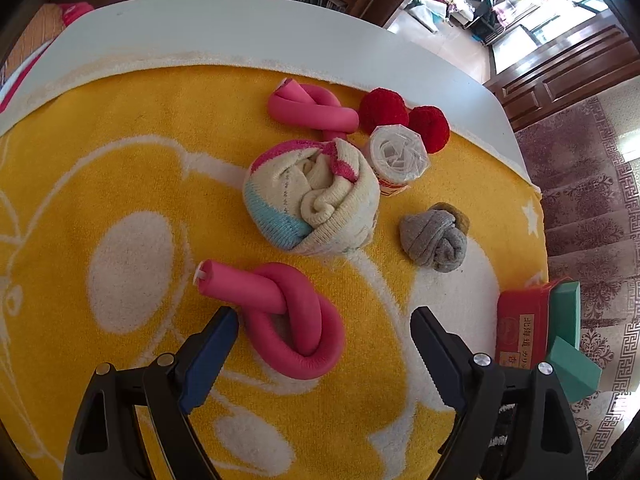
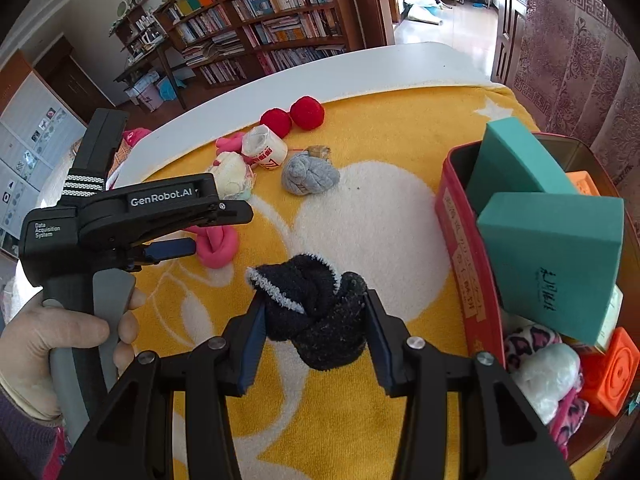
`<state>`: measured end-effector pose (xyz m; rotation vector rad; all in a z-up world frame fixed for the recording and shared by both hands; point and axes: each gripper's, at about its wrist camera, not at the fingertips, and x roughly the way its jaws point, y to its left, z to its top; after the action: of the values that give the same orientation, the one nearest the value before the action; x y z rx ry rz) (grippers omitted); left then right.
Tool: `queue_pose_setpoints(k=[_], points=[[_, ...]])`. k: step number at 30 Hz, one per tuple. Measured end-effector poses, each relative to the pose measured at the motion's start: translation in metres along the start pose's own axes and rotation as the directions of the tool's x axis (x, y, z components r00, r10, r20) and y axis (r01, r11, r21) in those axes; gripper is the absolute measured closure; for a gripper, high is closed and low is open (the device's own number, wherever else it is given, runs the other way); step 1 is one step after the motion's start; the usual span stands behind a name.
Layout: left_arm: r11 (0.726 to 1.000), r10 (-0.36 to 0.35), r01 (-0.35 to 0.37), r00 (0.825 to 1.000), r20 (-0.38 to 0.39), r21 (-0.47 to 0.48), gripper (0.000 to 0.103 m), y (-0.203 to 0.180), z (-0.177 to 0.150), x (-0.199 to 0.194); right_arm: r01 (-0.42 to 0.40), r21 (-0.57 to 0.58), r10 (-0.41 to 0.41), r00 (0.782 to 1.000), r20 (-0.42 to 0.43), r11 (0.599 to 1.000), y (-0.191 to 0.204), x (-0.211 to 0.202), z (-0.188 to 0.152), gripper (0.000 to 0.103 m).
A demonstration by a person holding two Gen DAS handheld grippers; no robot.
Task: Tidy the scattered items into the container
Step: 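Grasp pink foam tube knot with left gripper while right holds black item, then carry pink tube with left gripper into tin while right carries black item there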
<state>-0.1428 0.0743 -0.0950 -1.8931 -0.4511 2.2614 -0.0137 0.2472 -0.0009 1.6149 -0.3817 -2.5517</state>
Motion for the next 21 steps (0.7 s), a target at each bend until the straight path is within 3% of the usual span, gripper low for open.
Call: queue_pose_setpoints(k=[3, 6, 7, 10, 15, 21], points=[[0.994, 0.063, -0.064, 0.998, 0.025, 0.084, 0.016, -0.008, -0.006, 0.008, 0.000, -0.022, 0.000, 1.000, 0.014, 1.000, 0.000, -0.010, -0.004, 0.053], [0.985, 0.116, -0.123, 0.991, 0.063, 0.122, 0.036, -0.009, -0.010, 0.005, 0.002, -0.045, -0.001, 0.999, 0.035, 0.999, -0.002, -0.022, -0.007, 0.053], [0.986, 0.110, -0.117, 0.992, 0.067, 0.116, 0.049, -0.006, -0.010, 0.003, -0.002, -0.047, 0.004, 0.999, 0.041, 0.999, -0.003, -0.025, -0.007, 0.053], [0.995, 0.073, -0.077, 0.996, 0.056, 0.068, 0.049, 0.009, -0.008, -0.005, -0.017, -0.050, 0.019, 0.998, 0.054, 0.999, -0.006, -0.035, -0.009, 0.053], [0.997, 0.067, -0.071, 0.994, 0.086, 0.043, 0.049, 0.018, -0.017, -0.024, -0.036, -0.045, 0.039, 0.997, 0.064, 0.998, -0.015, -0.047, -0.011, 0.053], [1.000, 0.011, -0.014, 0.995, 0.097, 0.027, 0.049, 0.014, -0.032, -0.049, -0.046, -0.046, 0.050, 0.995, 0.086, 0.998, -0.025, -0.065, -0.017, 0.053]])
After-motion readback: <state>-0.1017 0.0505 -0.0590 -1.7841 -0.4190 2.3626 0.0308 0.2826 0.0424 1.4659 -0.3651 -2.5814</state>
